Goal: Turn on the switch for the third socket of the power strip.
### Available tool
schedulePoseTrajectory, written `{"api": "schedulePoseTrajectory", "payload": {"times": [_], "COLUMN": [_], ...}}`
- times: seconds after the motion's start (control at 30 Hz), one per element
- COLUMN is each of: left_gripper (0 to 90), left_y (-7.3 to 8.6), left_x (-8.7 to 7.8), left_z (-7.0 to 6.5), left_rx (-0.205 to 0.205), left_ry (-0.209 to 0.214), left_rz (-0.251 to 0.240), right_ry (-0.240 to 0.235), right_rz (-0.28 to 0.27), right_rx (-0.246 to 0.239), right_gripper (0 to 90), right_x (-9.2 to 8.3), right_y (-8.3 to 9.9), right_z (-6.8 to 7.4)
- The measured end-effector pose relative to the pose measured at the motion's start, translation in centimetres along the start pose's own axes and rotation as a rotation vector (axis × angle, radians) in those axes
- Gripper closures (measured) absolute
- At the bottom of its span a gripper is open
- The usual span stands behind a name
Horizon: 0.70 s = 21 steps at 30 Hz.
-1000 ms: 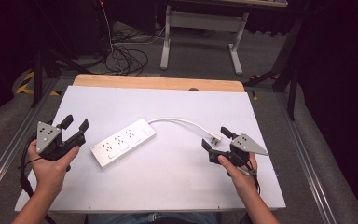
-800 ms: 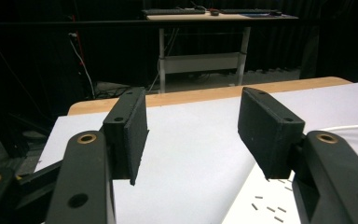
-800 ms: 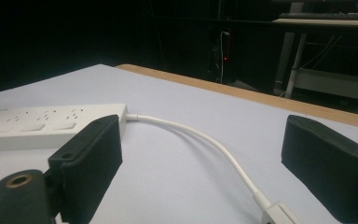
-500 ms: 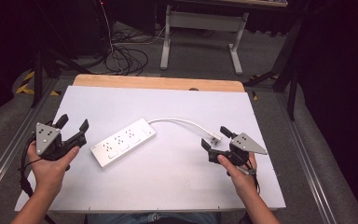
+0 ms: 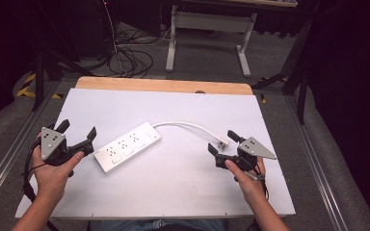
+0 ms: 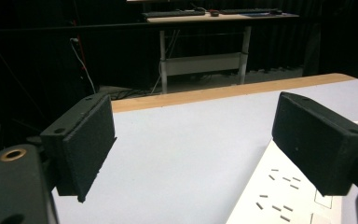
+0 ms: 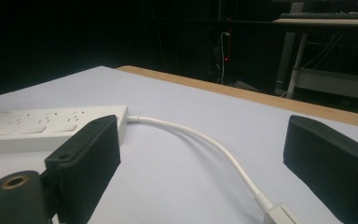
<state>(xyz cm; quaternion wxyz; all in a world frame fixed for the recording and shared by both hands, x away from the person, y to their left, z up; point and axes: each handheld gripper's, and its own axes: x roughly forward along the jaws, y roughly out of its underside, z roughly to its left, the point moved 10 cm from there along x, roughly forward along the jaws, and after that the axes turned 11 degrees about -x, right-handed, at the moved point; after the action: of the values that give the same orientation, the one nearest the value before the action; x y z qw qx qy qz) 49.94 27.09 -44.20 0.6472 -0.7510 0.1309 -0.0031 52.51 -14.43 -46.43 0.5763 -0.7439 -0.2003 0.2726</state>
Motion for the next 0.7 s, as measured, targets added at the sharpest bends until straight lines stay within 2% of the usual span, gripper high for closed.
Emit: {"api": "schedulePoseTrajectory", "payload": {"times": [0.33, 0.53, 0.7], "left_gripper": [5.0, 3.7, 3.8], "left_y": [-0.03, 0.06, 0.15], "left_x": [-0.06, -0.01, -0.02], "left_z": [0.39, 0.35, 0.45], "left_rx": [-0.003, 0.007, 0.000], "left_ry": [-0.023, -0.027, -0.024], "left_rz": [-0.014, -0.015, -0.011], "right_ry": [0.010, 0.010, 0.004], "right_rz": [-0.008, -0.012, -0.018], "right_rx": [0.006, 0.017, 0.005], "right_gripper": [10.3, 8.6, 3.7], "right_x": [-0.11, -0.13, -0.16], "right_y": [-0.11, -0.16, -0.25], "right_z": [-0.19, -0.25, -0.20]}}
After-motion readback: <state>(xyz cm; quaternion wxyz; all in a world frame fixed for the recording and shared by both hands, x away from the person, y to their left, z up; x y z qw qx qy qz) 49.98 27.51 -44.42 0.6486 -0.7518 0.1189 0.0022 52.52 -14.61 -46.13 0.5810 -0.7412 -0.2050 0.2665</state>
